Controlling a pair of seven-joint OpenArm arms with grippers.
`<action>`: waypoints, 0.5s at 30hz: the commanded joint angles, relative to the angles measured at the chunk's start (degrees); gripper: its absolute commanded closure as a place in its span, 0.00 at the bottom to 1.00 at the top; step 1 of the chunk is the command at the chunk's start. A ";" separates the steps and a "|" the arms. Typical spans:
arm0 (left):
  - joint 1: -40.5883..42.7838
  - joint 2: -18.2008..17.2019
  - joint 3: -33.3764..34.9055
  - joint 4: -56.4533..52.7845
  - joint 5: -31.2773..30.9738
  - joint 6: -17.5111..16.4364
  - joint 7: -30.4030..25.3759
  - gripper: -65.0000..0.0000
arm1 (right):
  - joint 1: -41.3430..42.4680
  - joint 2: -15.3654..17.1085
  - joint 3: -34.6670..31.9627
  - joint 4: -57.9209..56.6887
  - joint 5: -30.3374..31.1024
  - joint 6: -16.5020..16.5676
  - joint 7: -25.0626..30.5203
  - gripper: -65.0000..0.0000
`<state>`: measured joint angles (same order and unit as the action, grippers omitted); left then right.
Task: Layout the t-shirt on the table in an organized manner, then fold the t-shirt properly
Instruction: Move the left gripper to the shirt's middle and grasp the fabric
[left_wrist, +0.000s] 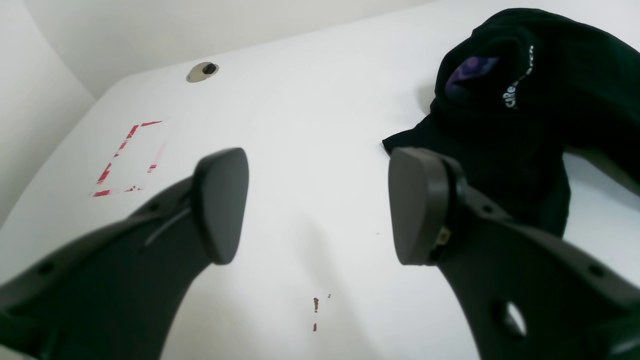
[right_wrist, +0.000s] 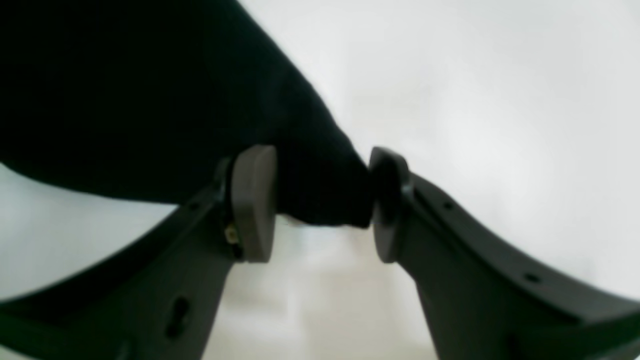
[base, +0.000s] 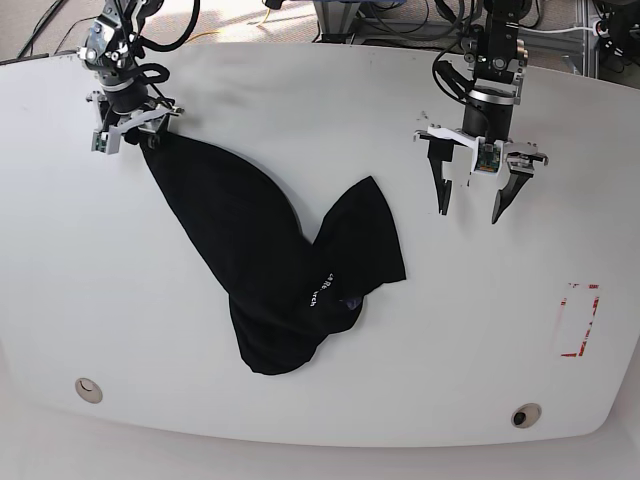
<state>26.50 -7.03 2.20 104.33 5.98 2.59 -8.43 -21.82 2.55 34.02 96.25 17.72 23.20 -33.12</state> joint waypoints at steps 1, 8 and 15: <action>-0.26 -0.14 -0.13 0.94 0.04 0.36 -1.55 0.38 | -0.11 0.49 0.13 0.59 0.09 0.23 -0.24 0.65; -2.37 0.04 0.57 0.94 0.04 0.36 0.73 0.38 | -0.02 0.57 0.05 0.59 0.09 0.23 -0.33 1.00; -6.24 0.39 1.28 -0.29 -0.04 0.36 4.87 0.38 | -0.11 0.66 0.05 0.59 0.09 0.23 -0.33 1.00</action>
<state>21.74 -6.76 3.44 103.68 5.98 2.55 -3.55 -21.85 2.57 34.02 96.20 17.69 23.20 -33.58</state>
